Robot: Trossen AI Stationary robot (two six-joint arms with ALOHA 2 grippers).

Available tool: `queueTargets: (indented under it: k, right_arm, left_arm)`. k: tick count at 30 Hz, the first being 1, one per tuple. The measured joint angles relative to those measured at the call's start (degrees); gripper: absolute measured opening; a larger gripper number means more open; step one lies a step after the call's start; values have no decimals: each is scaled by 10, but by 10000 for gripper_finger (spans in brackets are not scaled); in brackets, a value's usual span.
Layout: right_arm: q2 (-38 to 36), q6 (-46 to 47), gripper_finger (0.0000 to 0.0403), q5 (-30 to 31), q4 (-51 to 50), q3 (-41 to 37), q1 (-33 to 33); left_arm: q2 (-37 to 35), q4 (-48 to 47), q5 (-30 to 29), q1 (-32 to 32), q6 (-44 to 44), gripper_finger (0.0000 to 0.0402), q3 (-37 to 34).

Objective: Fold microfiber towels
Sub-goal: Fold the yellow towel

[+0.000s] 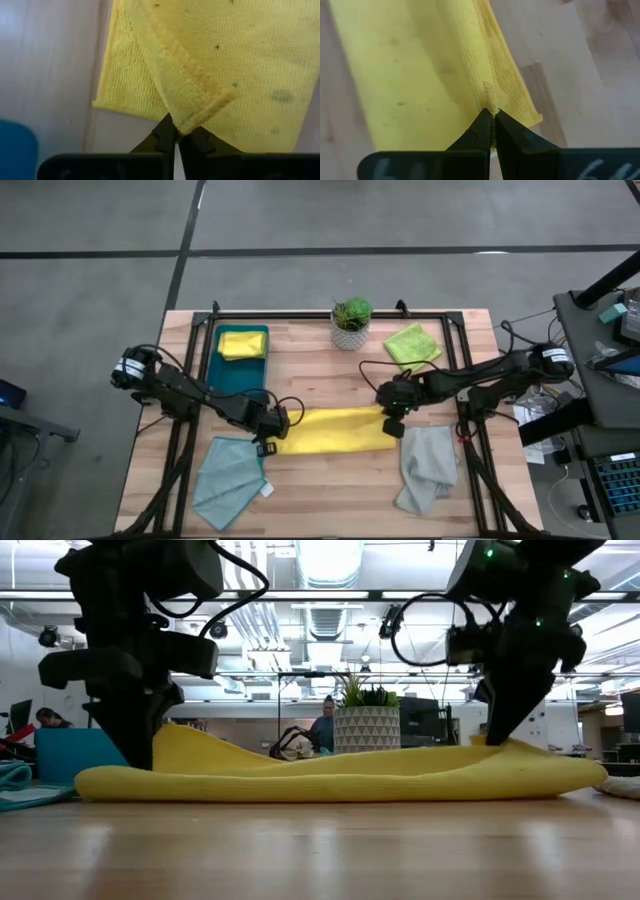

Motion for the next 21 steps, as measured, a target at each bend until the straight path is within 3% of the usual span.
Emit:
queueTargets:
  k: [10,21]
  right_arm:
    - [57,-2,16,31,4,0,0]
    - [35,2,102,45,-4,12,0]
  left_arm:
    - [3,1,-2,1,-40,7,0]
    - [1,-43,-2,1,-40,118,7]
